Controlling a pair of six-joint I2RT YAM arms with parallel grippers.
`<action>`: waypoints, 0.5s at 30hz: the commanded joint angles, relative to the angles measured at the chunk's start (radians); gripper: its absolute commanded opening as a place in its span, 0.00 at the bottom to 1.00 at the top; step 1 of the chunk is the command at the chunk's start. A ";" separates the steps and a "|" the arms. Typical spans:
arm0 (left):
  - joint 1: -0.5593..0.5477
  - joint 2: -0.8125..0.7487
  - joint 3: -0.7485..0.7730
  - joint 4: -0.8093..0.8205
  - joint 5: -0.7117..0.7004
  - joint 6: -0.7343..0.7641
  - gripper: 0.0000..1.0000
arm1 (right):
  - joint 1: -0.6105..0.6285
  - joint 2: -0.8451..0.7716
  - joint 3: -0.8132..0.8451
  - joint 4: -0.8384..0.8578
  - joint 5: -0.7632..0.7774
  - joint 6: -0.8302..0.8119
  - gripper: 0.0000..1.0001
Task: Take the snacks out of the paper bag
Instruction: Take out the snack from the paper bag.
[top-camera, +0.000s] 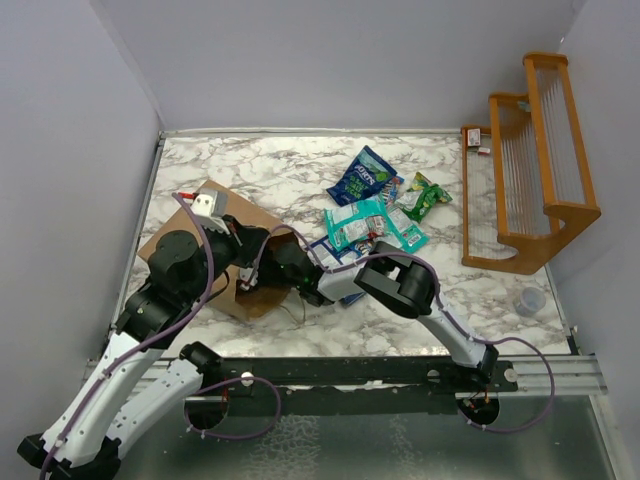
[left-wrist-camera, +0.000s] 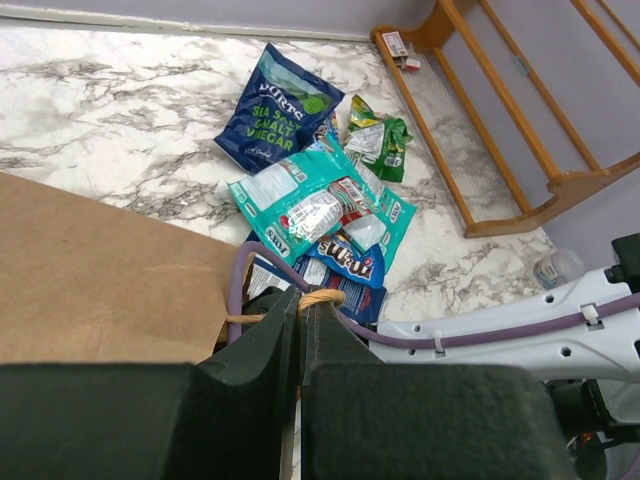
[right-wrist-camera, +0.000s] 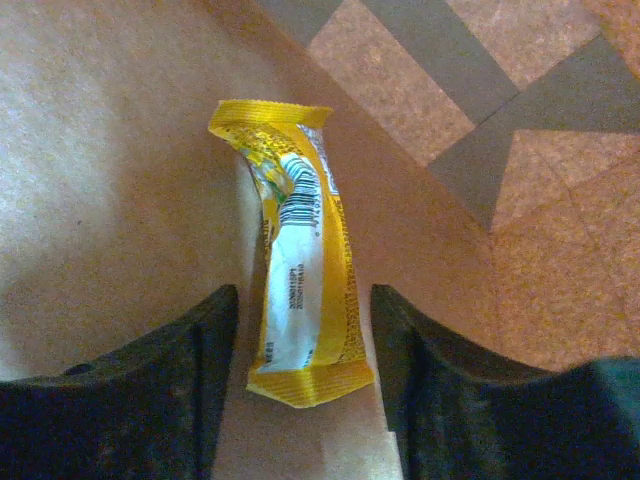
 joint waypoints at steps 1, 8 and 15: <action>-0.003 -0.019 0.041 0.025 0.019 -0.012 0.00 | 0.006 0.040 0.037 -0.045 0.037 -0.017 0.46; -0.002 -0.034 0.030 0.023 0.012 -0.016 0.00 | 0.006 -0.004 0.005 -0.002 0.041 -0.018 0.27; -0.002 -0.058 0.021 0.007 -0.009 -0.021 0.00 | 0.007 -0.082 -0.065 0.040 0.047 -0.005 0.10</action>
